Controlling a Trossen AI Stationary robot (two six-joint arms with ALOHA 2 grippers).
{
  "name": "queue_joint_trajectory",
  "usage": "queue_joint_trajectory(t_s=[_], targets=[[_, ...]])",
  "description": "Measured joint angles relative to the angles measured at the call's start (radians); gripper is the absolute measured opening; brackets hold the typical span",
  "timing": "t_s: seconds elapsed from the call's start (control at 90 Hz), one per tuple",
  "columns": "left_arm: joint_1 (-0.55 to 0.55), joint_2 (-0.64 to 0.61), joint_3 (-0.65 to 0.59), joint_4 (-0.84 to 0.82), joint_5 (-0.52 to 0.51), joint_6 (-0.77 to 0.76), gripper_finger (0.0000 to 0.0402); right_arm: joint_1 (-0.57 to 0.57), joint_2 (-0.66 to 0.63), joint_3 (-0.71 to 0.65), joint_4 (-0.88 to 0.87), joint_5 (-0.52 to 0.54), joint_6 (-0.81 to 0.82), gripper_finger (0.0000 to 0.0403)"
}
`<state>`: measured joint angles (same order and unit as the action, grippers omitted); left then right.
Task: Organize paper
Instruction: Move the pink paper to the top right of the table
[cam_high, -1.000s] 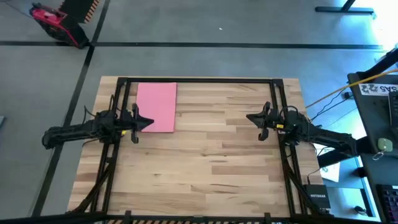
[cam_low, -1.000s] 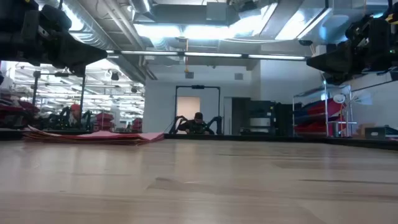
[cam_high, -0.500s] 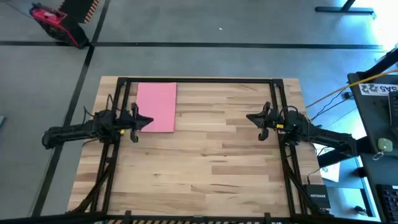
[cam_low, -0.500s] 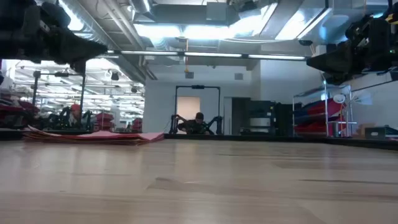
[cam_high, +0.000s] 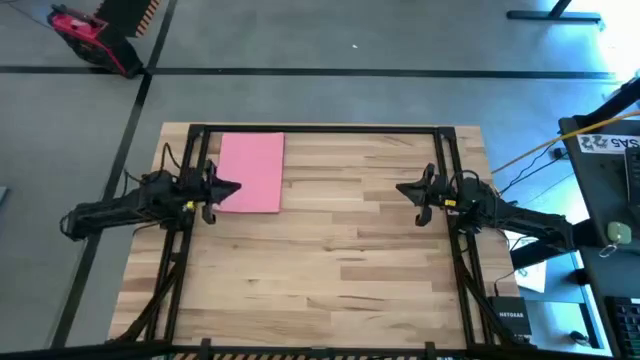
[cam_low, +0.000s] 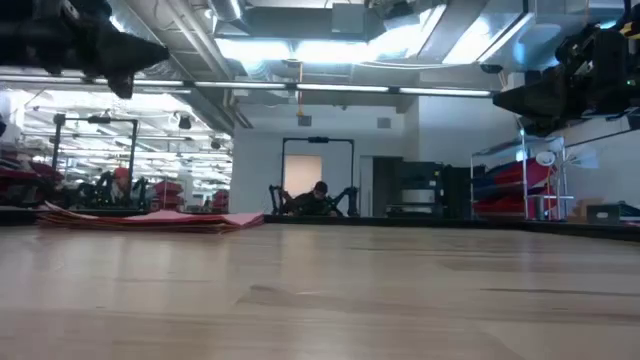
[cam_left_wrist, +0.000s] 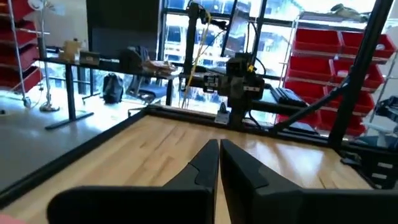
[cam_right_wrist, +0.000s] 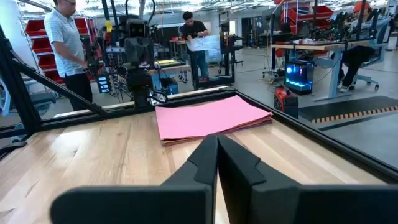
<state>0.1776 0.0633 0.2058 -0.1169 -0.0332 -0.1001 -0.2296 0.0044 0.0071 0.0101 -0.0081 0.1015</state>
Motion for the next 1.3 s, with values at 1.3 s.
queue_joint_trajectory(t_s=[1.3], targets=[[-0.038, 1.086, 0.408, -0.302, 0.09, 0.07, 0.0001, 0.0, 0.0, 0.0, 0.0, 0.0, 0.0, 0.0]])
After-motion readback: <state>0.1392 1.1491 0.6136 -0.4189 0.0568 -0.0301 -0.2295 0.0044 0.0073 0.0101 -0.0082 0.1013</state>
